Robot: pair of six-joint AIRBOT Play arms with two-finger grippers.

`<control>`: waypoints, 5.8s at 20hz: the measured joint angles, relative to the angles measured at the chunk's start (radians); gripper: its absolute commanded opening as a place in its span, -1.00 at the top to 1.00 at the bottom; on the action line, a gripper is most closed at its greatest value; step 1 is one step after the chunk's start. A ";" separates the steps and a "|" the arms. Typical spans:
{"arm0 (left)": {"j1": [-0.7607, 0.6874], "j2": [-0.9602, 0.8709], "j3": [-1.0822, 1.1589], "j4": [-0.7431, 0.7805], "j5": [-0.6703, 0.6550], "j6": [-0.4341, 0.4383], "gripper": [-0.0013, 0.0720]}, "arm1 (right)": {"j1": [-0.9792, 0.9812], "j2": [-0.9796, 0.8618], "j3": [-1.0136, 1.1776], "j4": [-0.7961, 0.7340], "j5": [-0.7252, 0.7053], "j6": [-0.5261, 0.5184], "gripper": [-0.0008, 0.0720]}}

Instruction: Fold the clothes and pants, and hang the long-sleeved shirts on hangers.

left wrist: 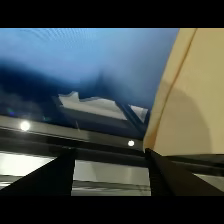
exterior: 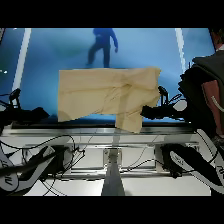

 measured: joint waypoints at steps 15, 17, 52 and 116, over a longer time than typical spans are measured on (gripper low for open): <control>-0.001 -0.312 -0.060 -0.303 -0.003 0.319 0.86 | 0.000 0.020 0.048 0.003 -0.037 -0.023 0.93; -0.002 -0.327 -0.059 -0.311 0.003 0.338 0.93 | 0.000 0.020 0.052 0.003 -0.032 -0.023 0.93; -0.251 -0.474 0.252 -0.959 0.600 0.473 -0.86 | -0.025 -0.580 0.722 -0.138 -0.477 0.137 -0.73; -0.884 -0.650 0.876 -0.688 0.255 0.051 -0.93 | -0.118 -0.799 1.123 -0.045 0.304 -0.341 -0.23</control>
